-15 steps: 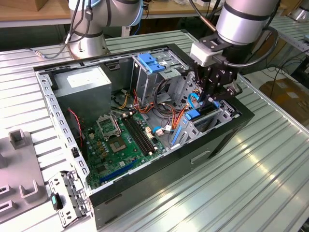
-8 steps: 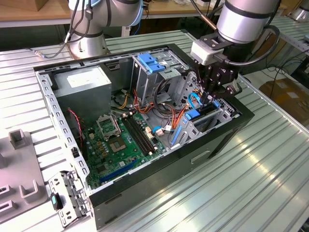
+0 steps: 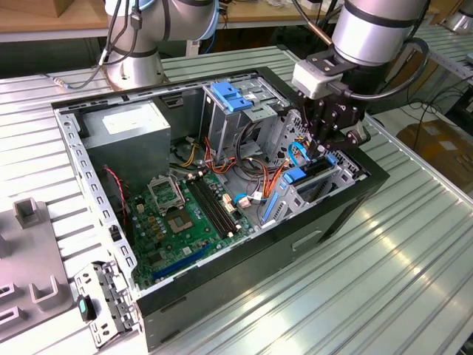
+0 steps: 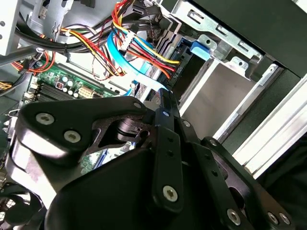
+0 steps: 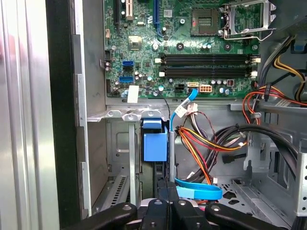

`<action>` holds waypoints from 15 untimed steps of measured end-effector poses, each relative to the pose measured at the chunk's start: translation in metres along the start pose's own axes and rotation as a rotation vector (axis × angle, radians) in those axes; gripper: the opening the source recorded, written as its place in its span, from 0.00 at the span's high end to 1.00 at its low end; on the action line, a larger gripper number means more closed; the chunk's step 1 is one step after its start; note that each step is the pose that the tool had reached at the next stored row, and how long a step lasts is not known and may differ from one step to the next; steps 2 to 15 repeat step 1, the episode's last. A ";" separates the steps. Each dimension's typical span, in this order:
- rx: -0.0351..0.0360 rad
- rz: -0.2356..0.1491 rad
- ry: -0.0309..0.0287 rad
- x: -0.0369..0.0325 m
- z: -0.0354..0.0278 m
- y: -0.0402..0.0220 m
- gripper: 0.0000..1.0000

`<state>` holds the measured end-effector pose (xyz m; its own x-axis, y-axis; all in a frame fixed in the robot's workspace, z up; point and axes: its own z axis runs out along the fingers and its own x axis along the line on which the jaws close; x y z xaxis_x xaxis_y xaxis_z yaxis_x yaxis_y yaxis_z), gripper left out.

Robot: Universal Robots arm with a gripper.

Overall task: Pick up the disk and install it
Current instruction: 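Insert the second disk wire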

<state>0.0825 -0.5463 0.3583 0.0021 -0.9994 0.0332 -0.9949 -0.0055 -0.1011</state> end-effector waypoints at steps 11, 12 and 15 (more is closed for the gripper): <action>0.0000 0.000 -0.0001 0.0000 0.0000 0.0000 0.89; 0.0000 0.000 -0.0001 0.0000 0.0000 0.0000 0.89; 0.0000 0.000 -0.0001 0.0000 0.0000 0.0000 0.89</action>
